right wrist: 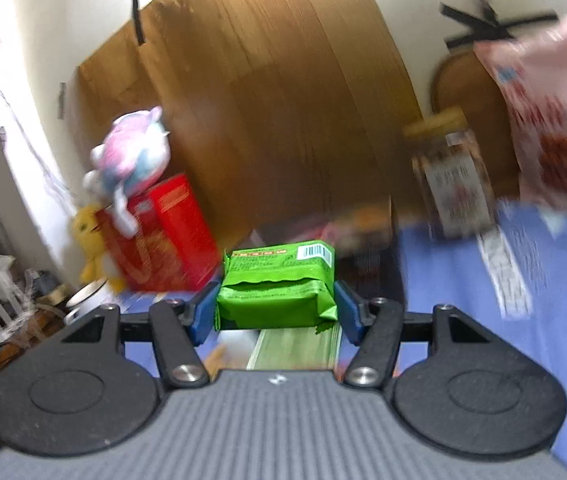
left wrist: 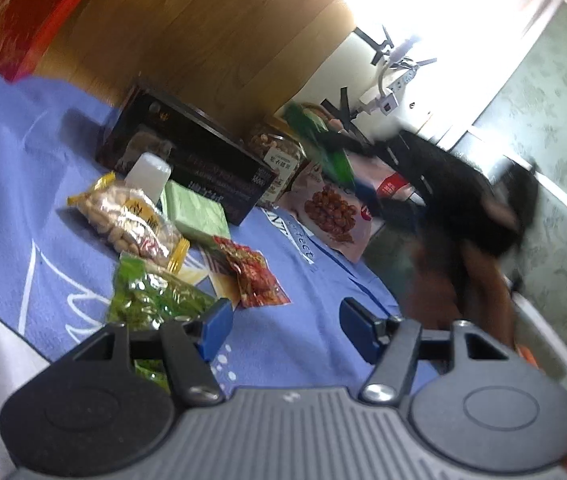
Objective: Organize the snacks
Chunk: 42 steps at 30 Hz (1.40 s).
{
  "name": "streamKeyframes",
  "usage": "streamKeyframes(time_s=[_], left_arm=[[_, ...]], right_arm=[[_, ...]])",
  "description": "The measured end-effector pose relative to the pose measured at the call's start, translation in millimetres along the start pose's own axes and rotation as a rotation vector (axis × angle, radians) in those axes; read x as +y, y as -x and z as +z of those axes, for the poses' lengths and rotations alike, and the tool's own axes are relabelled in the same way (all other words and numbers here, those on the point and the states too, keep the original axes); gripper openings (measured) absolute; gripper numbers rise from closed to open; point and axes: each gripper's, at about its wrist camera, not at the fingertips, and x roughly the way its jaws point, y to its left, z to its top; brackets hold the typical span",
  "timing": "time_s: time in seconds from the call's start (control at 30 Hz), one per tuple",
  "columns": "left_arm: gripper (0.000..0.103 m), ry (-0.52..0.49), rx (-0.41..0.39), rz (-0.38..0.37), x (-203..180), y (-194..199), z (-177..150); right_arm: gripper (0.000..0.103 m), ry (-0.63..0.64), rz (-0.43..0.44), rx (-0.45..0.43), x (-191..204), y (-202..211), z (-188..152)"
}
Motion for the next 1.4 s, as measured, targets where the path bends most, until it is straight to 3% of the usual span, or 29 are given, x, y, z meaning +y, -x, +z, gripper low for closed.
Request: streamKeyframes(time_s=[0.1,0.23,0.3,0.5,0.57,0.7,0.8,0.93,0.97,1.03,1.07,1.17,1.3,1.4], left_arm=[[0.060,0.037,0.025,-0.005,7,-4,2],[0.060,0.066,0.037,-0.006,12,-6,2],[0.060,0.074,0.034,-0.007,14,-5,2],[0.060,0.036,-0.028,-0.009,9,7,-1],[0.060,0.025,-0.043,-0.008,6,10,-1],[0.060,0.028,-0.046,-0.004,6,11,0],[0.060,0.038,-0.060,0.009,8,14,0],[0.060,0.070,-0.081,0.052,11,19,1],[0.060,0.077,-0.083,0.060,12,20,1],[0.060,0.078,-0.091,0.079,11,22,1],[0.060,0.074,-0.093,0.086,10,22,1],[0.060,0.063,-0.091,0.093,8,22,1],[0.060,0.060,-0.075,0.084,8,19,2],[0.060,0.053,-0.065,0.085,7,17,2]], right_arm=[[0.063,0.040,-0.029,0.045,-3,-48,21],[0.068,0.047,0.000,0.107,-7,-106,21],[0.070,0.058,-0.034,0.117,-7,-123,16],[0.069,-0.042,0.010,0.056,-24,-84,-2],[0.068,-0.013,0.021,0.033,-27,-61,-6],[0.069,0.026,0.044,0.079,-26,-33,-21],[0.068,0.075,0.087,0.137,-6,-45,-28],[0.068,0.138,0.135,0.229,28,-92,-35],[0.064,0.138,0.137,0.260,34,-108,-37],[0.038,0.150,0.134,0.335,40,-132,-41],[0.035,0.162,0.116,0.344,40,-138,-42],[0.034,0.086,0.131,0.315,26,-116,-33],[0.033,-0.120,0.252,0.201,-16,-38,-33],[0.033,-0.258,0.254,0.228,-55,6,-60]])
